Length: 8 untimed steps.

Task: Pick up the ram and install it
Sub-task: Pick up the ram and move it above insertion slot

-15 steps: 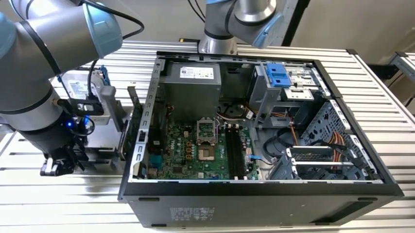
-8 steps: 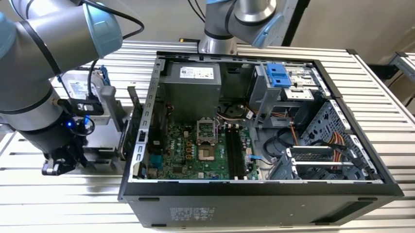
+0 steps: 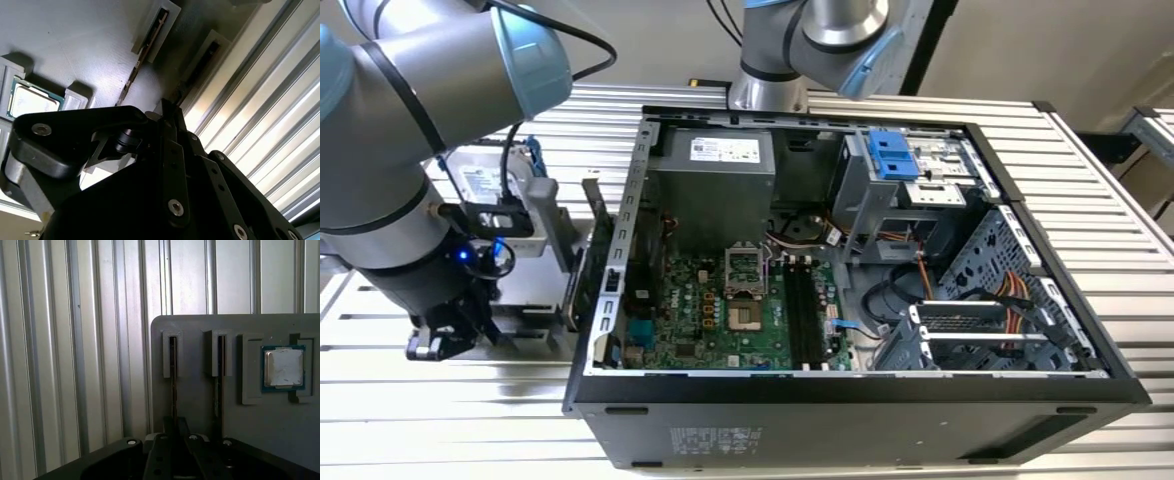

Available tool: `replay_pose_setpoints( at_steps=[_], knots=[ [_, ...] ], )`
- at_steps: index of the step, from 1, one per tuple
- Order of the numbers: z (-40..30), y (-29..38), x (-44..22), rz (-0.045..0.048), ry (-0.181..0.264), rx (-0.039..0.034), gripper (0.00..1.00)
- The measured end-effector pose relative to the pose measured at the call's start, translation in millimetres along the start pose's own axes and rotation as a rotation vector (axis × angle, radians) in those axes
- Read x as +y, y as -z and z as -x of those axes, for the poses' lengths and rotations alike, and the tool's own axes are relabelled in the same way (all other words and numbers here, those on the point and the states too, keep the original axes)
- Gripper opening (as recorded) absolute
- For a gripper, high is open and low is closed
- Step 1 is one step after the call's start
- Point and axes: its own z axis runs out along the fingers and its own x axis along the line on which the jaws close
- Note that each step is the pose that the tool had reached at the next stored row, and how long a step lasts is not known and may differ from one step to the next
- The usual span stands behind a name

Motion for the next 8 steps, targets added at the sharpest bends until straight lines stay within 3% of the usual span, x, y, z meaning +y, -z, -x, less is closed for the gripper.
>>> replay_pose_setpoints(
  at_steps=[8],
  knots=[
    [0.1,3.5,0.0,0.0001,0.000,0.0001,0.00]
  ],
)
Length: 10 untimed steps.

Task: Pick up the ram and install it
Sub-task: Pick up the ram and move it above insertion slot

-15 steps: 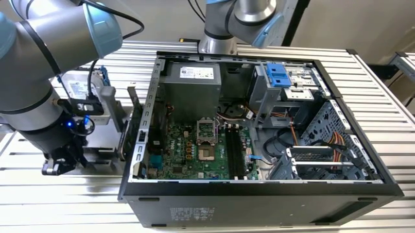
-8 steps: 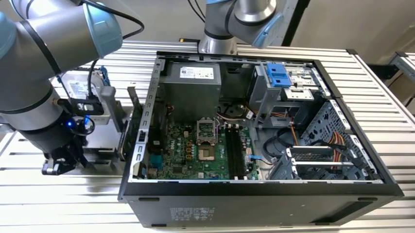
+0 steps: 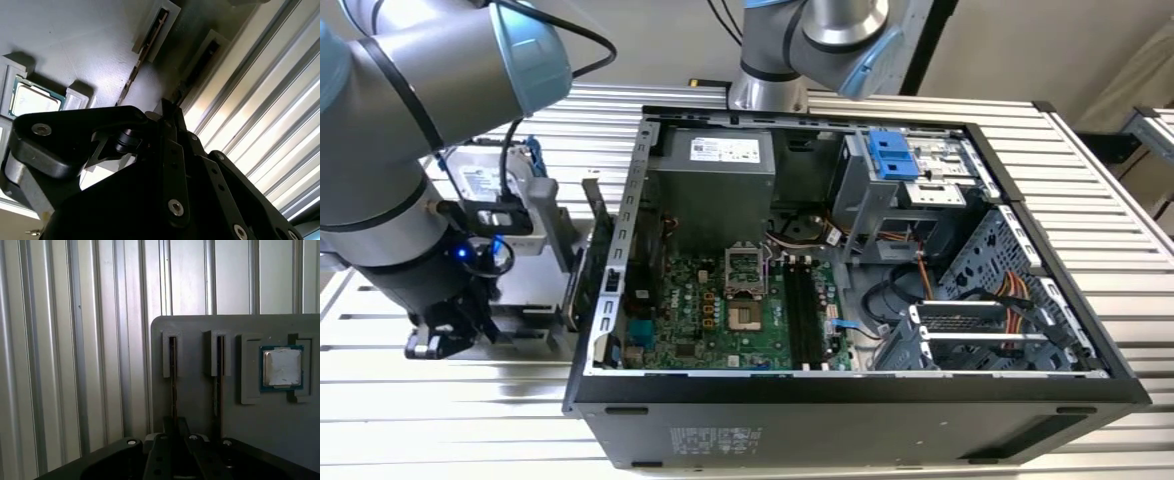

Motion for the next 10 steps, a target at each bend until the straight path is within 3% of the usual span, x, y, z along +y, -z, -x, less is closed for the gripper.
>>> replay_pose_setpoints(
  at_steps=[10],
  knots=[
    [0.2,10.4,0.0,-0.0001,0.000,0.0000,0.00]
  ],
)
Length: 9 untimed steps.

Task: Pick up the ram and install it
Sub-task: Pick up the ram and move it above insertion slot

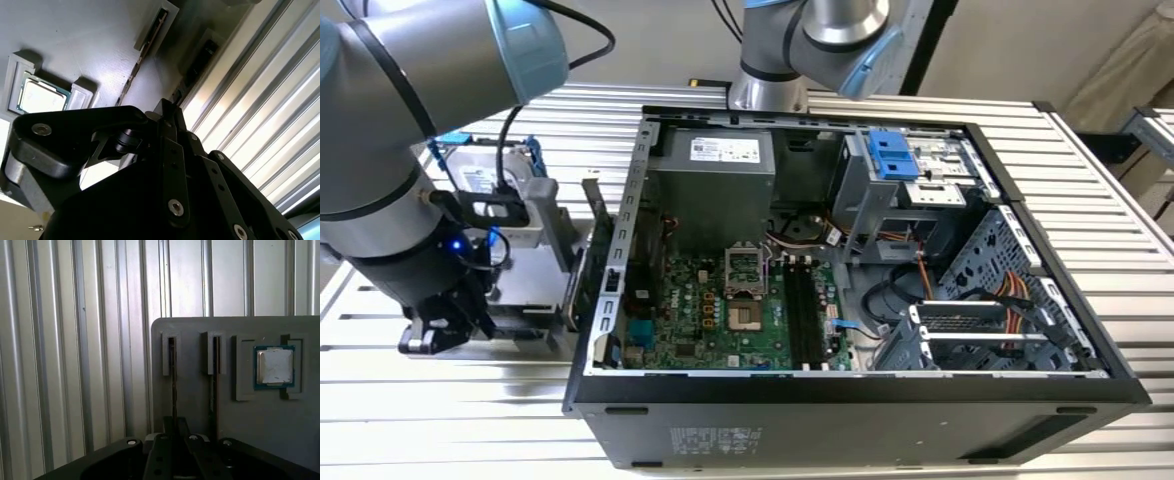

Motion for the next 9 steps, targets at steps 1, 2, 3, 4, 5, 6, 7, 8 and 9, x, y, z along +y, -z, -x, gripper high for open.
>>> replay_pose_setpoints(
  at_steps=[1,2,3,4,5,6,7,8,9],
  knots=[
    [0.0,0.9,0.0,0.0000,0.000,0.0000,0.00],
    [0.0,1.6,0.0,0.0000,0.000,0.0000,0.00],
    [0.0,2.2,0.0,0.0000,0.000,0.0000,0.00],
    [0.1,3.0,0.0,-0.0001,0.000,-0.0001,0.00],
    [0.1,3.9,0.0,0.0000,0.000,0.0000,0.00],
    [0.1,4.8,0.0,0.0000,0.000,0.0000,0.00],
    [0.1,5.9,0.0,0.0000,0.000,0.0000,0.00],
    [0.1,6.9,0.0,0.0000,0.000,0.0000,0.00],
    [0.2,7.9,0.0,0.0000,0.000,0.0000,0.00]
  ],
)
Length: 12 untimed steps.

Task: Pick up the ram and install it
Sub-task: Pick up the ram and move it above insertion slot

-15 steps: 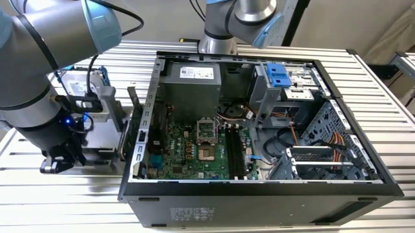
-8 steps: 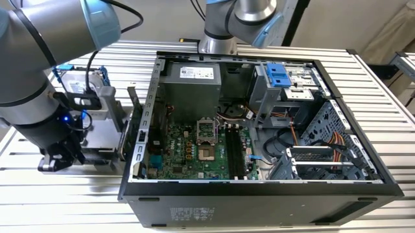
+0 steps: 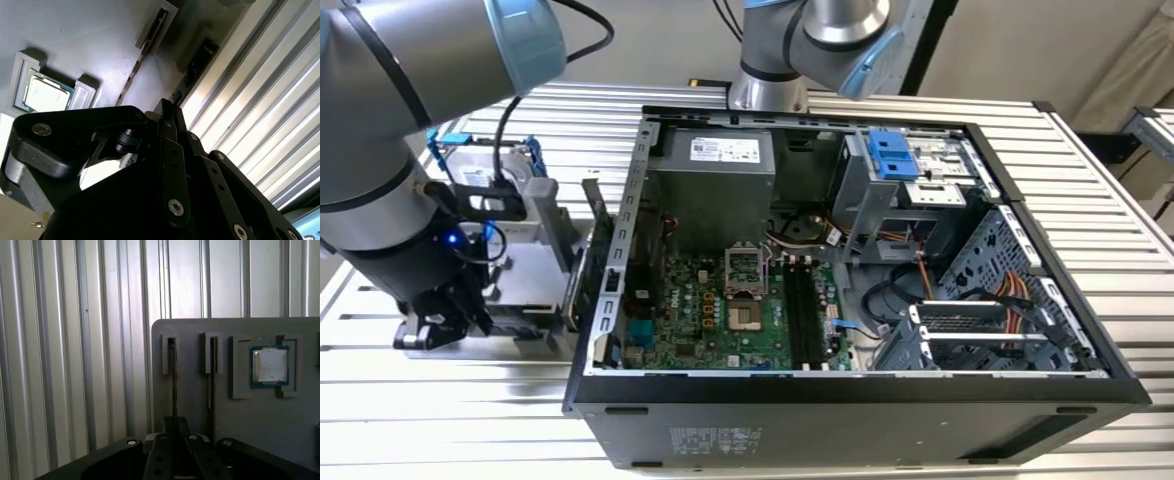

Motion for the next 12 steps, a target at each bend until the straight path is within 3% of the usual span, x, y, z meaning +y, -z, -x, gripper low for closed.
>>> replay_pose_setpoints(
  at_steps=[12],
  knots=[
    [0.3,14.1,0.0,-0.0002,0.000,0.0000,0.00]
  ],
)
